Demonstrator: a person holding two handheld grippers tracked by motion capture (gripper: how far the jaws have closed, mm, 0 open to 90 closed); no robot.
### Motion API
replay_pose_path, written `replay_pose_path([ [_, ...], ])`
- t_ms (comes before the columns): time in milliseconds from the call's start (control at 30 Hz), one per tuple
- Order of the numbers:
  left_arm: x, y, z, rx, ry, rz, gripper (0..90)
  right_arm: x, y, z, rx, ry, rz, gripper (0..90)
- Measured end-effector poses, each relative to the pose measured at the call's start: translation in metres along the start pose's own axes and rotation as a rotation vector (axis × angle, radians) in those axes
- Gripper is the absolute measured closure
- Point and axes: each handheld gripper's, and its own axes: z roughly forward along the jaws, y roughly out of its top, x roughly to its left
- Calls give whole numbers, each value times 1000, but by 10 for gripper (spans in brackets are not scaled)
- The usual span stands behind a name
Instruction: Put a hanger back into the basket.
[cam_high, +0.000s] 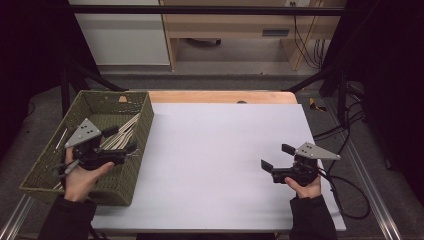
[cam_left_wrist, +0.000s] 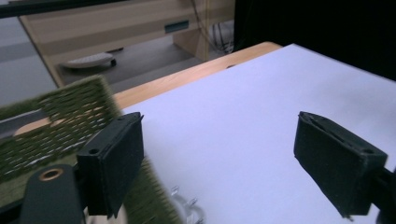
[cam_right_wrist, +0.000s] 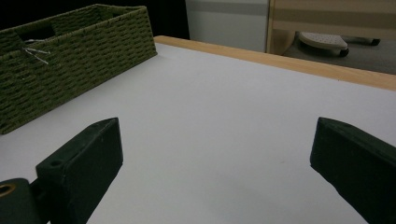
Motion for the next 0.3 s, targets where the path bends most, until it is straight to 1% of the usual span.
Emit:
replay_pose_path([
  [67, -9, 0, 5, -15, -11, -7, 123, 0, 0, -1, -6, -2, 4, 28],
  [100, -9, 0, 5, -15, -11, -7, 114, -1, 0, -2, -9, -3, 3, 28],
  [133, -13, 0, 6, -20, -24, -12, 106, -1, 0, -2, -11, -3, 4, 28],
  [167, -20, -1, 10, -42, -48, -37, 104, -1, 0, -3, -13, 0, 6, 27],
  [200, -24, -3, 12, -46, -61, -45, 103, -1, 0, -4, -12, 0, -4, 27],
  [233, -28, -4, 15, -44, -69, -45, 101, -1, 1, -4, -14, 1, -2, 26],
  [267, -31, -6, 18, -48, -69, -43, 98, -1, 1, -4, -18, -1, 4, 26],
  [300, -31, -6, 18, -48, -69, -43, 97, -1, 1, -4, -17, -2, 9, 26],
])
